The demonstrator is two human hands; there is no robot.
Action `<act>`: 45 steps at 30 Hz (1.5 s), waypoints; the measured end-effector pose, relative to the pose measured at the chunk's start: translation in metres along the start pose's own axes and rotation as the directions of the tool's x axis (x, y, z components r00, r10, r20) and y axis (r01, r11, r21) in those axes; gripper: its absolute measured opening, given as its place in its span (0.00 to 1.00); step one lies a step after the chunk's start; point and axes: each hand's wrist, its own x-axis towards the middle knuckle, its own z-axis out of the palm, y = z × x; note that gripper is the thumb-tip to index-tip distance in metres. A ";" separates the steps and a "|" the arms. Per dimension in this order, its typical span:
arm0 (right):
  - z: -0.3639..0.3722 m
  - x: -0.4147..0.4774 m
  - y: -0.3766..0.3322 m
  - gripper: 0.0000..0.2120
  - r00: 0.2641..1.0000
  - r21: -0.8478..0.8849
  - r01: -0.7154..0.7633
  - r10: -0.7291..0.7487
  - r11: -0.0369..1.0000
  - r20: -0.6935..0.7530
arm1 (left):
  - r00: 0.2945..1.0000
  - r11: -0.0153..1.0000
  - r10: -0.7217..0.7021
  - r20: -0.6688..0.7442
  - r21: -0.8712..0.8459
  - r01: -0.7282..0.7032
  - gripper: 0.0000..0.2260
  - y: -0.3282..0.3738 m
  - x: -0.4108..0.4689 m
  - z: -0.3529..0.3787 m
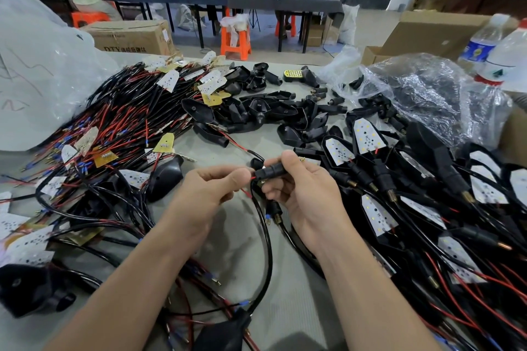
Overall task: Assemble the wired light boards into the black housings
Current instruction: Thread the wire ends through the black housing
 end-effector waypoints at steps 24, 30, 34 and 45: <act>-0.002 0.002 0.000 0.16 0.996 0.027 0.028 -0.025 0.999 -0.083 | 0.999 0.938 0.047 0.023 0.343 -0.052 0.10 0.000 -0.002 0.001; 0.001 0.004 0.007 0.15 0.991 -0.192 0.085 -0.103 0.978 -0.090 | 0.933 0.670 0.357 -0.054 0.710 -0.216 0.17 0.000 -0.014 0.004; 0.002 0.004 0.009 0.17 0.993 -0.266 0.084 -0.105 0.960 -0.062 | 0.958 0.653 0.279 0.066 0.719 -0.239 0.09 -0.006 -0.013 0.005; -0.006 0.006 0.004 0.17 0.997 -0.245 0.068 -0.074 0.967 -0.016 | 0.996 0.855 0.006 0.093 0.516 -0.053 0.09 -0.003 -0.005 -0.002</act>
